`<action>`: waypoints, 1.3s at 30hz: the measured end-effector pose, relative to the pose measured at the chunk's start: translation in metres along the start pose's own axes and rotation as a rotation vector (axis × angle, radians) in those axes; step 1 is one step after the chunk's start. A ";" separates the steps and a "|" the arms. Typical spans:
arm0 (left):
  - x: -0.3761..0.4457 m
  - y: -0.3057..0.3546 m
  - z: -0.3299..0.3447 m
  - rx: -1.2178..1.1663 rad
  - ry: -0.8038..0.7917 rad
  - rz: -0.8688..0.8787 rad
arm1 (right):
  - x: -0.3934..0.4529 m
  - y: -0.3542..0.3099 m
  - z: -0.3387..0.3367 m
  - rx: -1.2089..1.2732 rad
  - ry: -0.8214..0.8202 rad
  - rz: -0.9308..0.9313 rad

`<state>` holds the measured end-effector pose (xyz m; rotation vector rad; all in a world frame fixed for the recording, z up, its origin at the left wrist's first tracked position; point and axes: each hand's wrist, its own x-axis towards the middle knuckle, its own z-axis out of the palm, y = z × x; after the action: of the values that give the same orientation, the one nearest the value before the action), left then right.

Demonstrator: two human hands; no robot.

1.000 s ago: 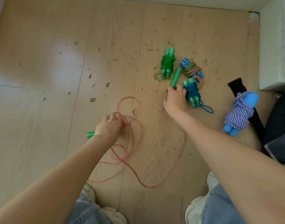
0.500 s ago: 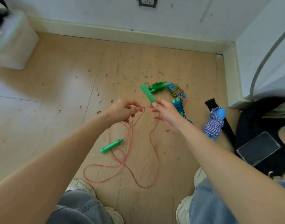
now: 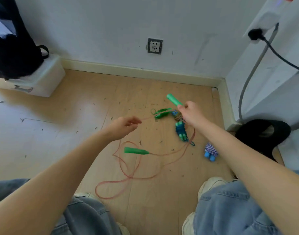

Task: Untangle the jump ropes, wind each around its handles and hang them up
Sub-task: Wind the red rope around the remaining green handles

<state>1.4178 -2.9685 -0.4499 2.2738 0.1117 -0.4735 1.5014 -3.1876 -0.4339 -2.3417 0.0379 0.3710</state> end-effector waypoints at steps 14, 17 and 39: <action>0.061 -0.067 0.086 0.150 -0.130 -0.219 | 0.032 0.082 0.086 -0.421 -0.455 0.049; 0.071 -0.070 0.126 0.233 -0.188 -0.211 | 0.032 0.118 0.093 -0.515 -0.529 0.132; 0.063 -0.011 0.036 -0.218 -0.312 -0.227 | 0.024 0.050 0.066 0.275 -0.414 0.041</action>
<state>1.4633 -2.9917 -0.5028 1.9576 0.2521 -0.8850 1.5006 -3.1755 -0.5194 -1.9579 -0.0587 0.8110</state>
